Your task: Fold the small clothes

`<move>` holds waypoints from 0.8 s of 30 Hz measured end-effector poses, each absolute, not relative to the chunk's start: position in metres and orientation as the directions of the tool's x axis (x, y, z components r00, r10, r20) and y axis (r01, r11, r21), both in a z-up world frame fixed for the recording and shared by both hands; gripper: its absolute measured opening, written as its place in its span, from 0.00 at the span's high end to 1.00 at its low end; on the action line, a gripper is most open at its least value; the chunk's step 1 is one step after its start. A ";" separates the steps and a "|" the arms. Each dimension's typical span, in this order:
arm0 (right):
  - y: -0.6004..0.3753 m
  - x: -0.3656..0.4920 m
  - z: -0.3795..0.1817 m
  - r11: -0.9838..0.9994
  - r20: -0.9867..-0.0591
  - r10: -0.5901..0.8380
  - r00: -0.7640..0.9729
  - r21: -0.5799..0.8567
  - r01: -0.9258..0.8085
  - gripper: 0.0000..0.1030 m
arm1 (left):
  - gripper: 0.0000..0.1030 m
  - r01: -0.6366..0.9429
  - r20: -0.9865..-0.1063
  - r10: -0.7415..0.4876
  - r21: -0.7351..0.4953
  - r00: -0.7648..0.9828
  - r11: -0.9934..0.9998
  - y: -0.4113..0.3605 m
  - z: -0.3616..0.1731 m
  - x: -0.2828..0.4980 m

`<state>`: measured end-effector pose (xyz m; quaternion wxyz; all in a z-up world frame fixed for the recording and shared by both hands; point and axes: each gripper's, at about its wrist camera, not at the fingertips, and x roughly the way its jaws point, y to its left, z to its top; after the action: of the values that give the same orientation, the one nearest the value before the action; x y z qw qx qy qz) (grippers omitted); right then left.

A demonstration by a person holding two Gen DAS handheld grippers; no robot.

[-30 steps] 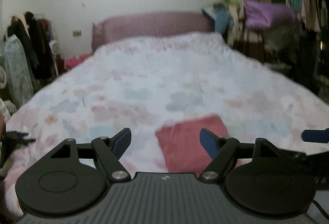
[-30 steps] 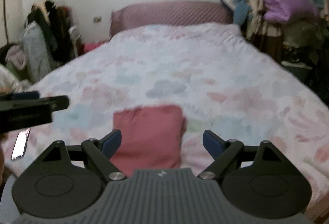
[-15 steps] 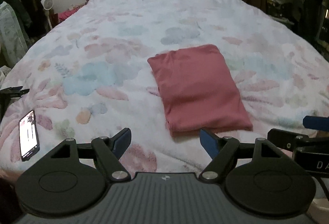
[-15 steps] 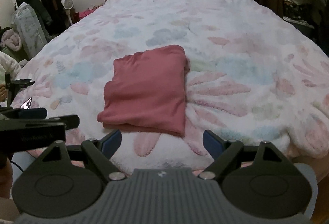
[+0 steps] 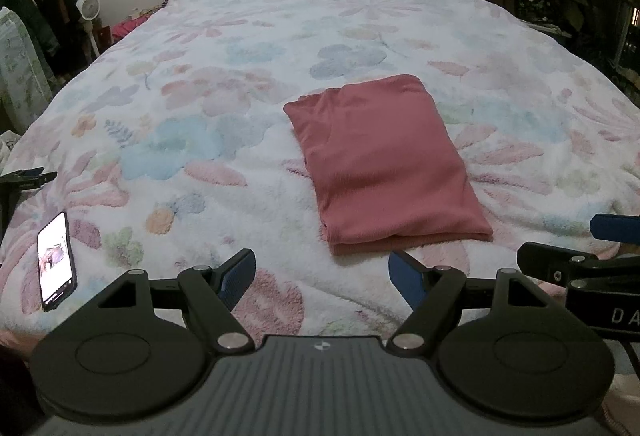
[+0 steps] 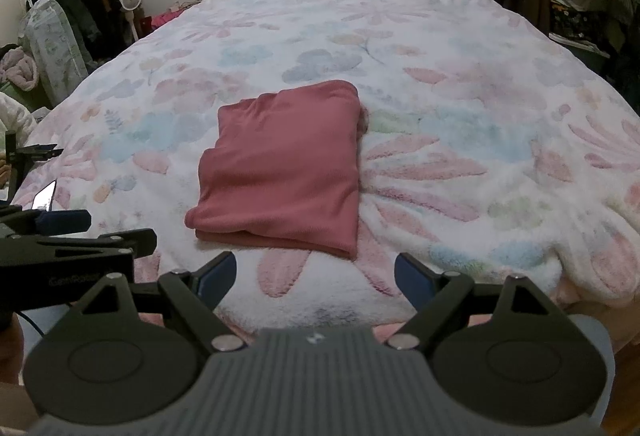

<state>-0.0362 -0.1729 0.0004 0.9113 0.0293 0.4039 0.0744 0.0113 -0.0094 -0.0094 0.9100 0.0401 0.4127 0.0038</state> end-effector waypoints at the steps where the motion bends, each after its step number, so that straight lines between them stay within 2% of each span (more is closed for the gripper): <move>1: -0.173 -0.036 0.000 0.987 -0.732 0.160 0.662 0.114 -0.112 0.20 | 0.14 0.027 -0.751 0.039 0.075 0.660 0.997 -0.009 -0.009 0.011; 24: -0.172 -0.036 0.000 0.987 -0.732 0.160 0.663 0.110 -0.117 0.20 | 0.14 0.026 -0.750 0.041 0.077 0.660 0.997 -0.011 -0.009 0.010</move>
<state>-0.0360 -0.1724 -0.0003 0.9114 0.0268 0.4036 0.0761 0.0104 -0.0112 -0.0092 0.9102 0.0404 0.4121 0.0041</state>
